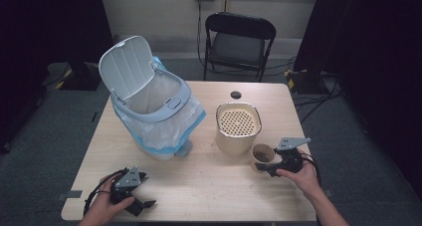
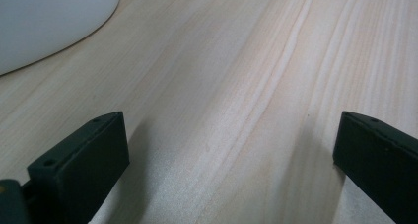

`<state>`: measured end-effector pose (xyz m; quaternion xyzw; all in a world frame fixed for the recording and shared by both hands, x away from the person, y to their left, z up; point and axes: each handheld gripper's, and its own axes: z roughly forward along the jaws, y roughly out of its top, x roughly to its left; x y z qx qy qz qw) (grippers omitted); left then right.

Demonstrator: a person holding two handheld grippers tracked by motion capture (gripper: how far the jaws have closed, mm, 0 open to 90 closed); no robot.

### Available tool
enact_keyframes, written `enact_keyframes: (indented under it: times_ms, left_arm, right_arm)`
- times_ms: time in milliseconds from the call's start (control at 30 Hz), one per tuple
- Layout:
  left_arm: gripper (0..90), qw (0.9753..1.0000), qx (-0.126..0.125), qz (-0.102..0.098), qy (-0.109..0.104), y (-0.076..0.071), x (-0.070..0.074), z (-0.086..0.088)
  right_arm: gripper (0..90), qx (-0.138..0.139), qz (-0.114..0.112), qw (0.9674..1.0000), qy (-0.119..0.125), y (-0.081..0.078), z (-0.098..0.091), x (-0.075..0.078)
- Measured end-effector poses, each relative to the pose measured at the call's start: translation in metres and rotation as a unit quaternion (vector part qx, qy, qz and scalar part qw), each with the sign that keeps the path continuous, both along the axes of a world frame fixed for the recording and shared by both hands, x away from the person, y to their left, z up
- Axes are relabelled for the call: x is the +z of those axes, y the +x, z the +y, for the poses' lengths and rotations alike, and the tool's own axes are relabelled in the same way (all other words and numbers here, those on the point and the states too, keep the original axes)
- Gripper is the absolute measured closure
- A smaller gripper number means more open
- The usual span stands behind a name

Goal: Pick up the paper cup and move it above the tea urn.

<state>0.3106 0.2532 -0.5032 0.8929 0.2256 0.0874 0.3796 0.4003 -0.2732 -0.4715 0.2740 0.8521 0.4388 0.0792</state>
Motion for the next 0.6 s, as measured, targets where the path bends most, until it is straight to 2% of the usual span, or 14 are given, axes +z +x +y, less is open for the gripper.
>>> enact_keyframes:
  times_ms: [100,600]
  left_arm:
    - [0.0,1.0,-0.002,-0.001,0.002,0.0,0.0,0.0]
    - [0.0,1.0,0.0,0.0,0.0,0.0,0.0,0.0]
  right_arm:
    - [26.7,-0.007,-0.006,0.9999,-0.013,0.002,-0.003,0.004]
    - [27.3,-0.037,-0.018,0.9991,-0.014,0.022,-0.014,0.024]
